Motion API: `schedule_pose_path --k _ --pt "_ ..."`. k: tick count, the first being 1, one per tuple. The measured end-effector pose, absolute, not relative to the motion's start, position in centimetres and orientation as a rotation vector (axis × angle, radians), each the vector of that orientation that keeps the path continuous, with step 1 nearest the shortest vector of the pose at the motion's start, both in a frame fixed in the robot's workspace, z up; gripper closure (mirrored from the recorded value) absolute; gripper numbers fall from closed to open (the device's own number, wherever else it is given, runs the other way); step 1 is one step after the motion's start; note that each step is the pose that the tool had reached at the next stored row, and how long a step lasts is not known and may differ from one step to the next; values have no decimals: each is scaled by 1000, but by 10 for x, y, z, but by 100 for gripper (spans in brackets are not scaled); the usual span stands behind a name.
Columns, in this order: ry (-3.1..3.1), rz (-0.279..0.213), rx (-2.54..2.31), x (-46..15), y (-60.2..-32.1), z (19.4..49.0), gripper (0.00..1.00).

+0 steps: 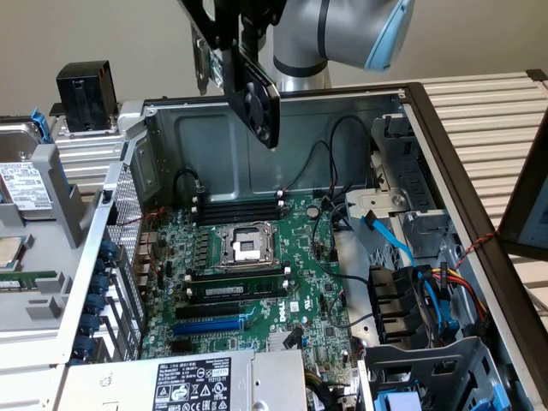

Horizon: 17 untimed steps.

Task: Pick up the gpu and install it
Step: 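Insert the gpu into the slot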

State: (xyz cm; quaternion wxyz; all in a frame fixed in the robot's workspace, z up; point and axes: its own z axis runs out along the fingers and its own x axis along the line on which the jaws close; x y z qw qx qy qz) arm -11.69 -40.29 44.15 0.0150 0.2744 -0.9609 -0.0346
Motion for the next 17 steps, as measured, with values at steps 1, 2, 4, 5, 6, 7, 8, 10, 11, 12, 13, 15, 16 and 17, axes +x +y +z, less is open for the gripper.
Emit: schedule_pose_path --k 1,2,4,5,6,7,8,10,11,12,13,15,16,17 --pt "-2982 -107 881 -117 -403 441 73" --pt "-2973 -107 907 -117 -403 441 73" --pt "-2955 -106 960 -117 -403 441 73" --pt "-2946 -105 987 -117 -403 441 73" --pt "-2936 -105 1015 -117 -403 441 73" --pt "-2927 -104 1039 -117 -403 441 73" --pt "-2916 -104 1067 -117 -403 441 73" --pt "-2895 -103 1120 -117 -403 441 73" --pt "-2884 -102 1146 -117 -403 441 73" --pt "-2873 -102 1172 -117 -403 441 73" --pt "-2862 -101 1197 -117 -403 441 73" --pt "-2838 -100 1249 -117 -403 441 73" --pt "-2826 -100 1274 -117 -403 440 73" --pt "-2814 -99 1299 -117 -403 440 73"
